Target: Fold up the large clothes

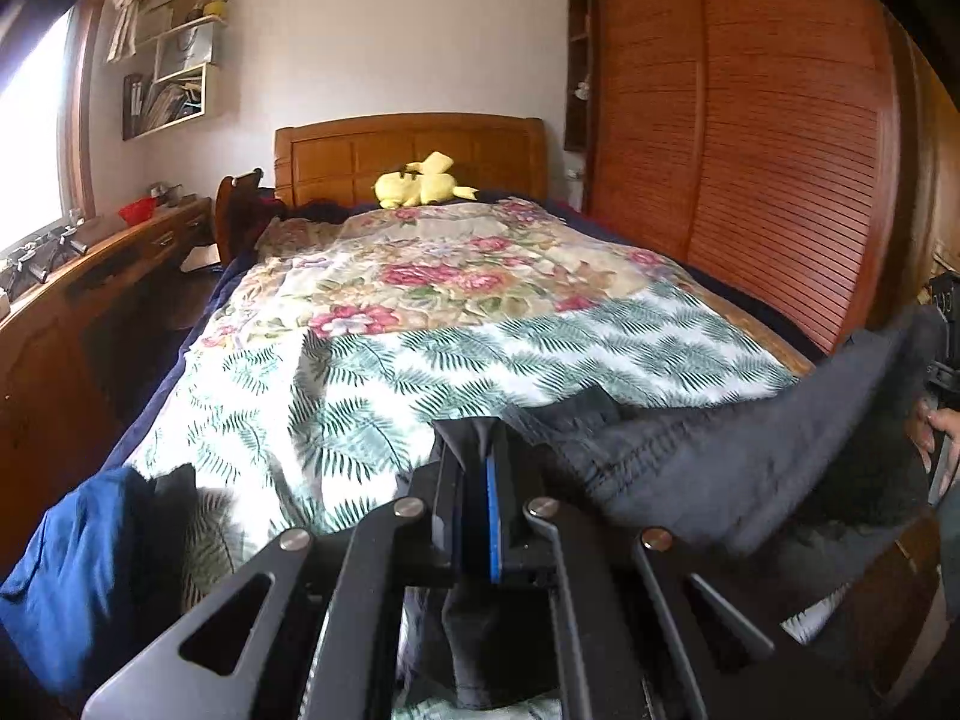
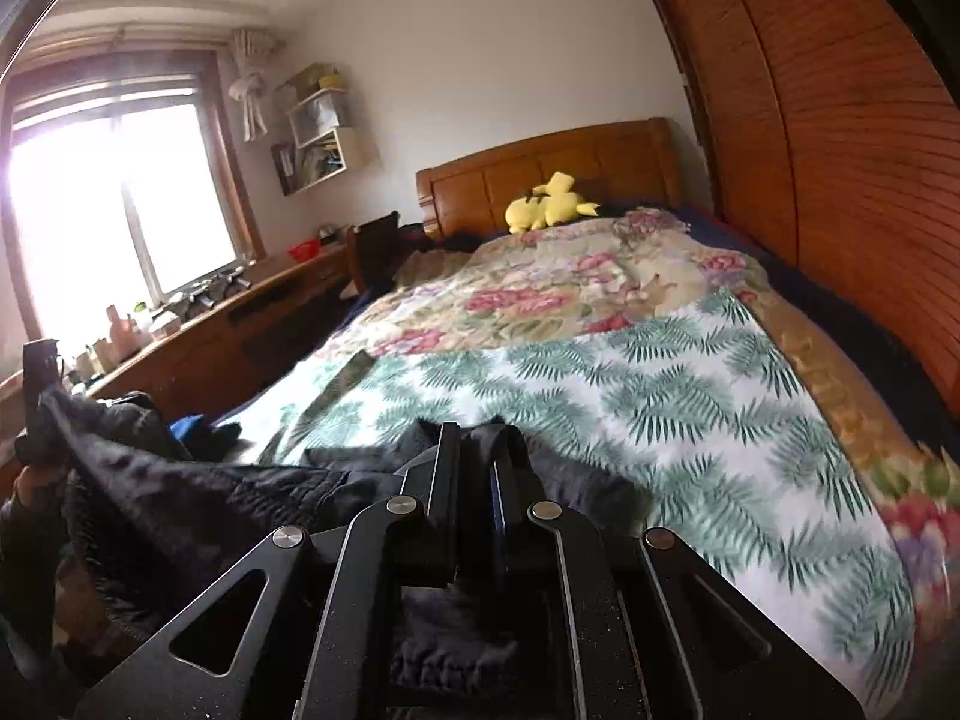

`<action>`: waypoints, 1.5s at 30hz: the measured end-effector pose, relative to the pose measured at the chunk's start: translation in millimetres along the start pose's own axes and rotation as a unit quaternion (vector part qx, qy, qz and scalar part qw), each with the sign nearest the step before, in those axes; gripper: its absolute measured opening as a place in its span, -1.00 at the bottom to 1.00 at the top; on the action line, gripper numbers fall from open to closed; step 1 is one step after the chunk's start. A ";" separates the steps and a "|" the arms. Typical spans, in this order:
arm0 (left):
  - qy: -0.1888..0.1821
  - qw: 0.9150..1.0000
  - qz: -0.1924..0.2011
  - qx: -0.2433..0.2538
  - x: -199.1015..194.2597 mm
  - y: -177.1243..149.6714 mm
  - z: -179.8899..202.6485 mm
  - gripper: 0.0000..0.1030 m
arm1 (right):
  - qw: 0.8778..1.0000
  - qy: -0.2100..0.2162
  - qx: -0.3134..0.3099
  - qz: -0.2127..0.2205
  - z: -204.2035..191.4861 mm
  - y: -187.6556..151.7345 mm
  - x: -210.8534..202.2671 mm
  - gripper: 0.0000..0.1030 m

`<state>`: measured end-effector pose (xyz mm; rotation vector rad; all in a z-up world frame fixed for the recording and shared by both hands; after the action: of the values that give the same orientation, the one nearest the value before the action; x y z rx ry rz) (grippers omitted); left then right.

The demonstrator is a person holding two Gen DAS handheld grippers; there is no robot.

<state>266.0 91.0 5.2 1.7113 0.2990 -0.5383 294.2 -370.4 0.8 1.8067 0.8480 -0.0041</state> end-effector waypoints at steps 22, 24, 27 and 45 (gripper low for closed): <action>-0.008 0.995 -0.085 0.041 134.4 -14.0 -28.1 -0.90 | 0.992 -0.107 0.052 -0.034 87.1 -0.2 175.0 -0.86; -0.010 0.995 -0.094 0.043 136.5 -21.3 -26.8 -0.89 | 0.991 -0.113 0.050 -0.042 90.4 -5.9 179.0 -0.85; -0.018 0.994 -0.102 0.042 136.6 -29.6 -27.5 -0.85 | 0.990 -0.123 0.037 -0.052 91.4 -15.7 182.3 -0.80; -0.028 0.996 -0.081 0.001 75.0 -69.1 -26.1 -0.45 | 0.984 -0.165 -0.022 -0.062 70.6 -53.0 127.6 0.11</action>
<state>302.1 124.0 -88.1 1.6804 0.3989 -0.7054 387.5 -351.3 -121.6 1.6499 0.7144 -0.3549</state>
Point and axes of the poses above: each gripper's, at about its wrist camera, not at the fingertips, and x roughly the way its jaws point, z to its right, y to its top, the point moved 7 cm from there along x, roughly the way its jaws point, and after that the axes turned 11 degrees about x, right-handed, at the moved point
